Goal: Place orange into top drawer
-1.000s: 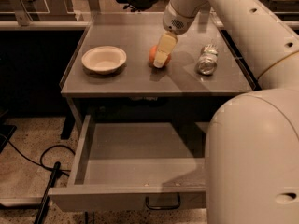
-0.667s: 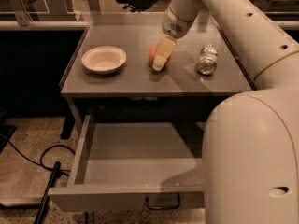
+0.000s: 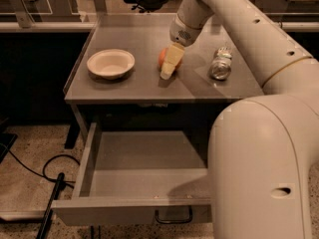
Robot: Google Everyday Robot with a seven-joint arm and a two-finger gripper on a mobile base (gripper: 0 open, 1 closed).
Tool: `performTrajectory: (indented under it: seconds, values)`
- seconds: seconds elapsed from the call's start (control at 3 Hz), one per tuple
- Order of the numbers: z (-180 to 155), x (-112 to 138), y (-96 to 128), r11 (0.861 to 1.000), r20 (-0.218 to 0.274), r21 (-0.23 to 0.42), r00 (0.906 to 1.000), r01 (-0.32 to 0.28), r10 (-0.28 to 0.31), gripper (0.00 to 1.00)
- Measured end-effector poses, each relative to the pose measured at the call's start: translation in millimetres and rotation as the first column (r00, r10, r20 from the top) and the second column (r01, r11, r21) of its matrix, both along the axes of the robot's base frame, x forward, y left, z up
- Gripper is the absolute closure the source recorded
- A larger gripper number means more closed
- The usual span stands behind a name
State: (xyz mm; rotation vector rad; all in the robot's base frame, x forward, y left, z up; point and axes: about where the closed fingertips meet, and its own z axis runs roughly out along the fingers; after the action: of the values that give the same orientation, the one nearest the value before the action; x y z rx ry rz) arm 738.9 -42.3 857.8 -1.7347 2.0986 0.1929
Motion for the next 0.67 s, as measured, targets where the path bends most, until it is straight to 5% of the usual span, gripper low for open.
performTrajectory:
  seconds: [0.67]
  values:
    - [-0.3,0.1,0.1,1.000,-0.001,0.000,1.0000,0.000,0.000,0.41]
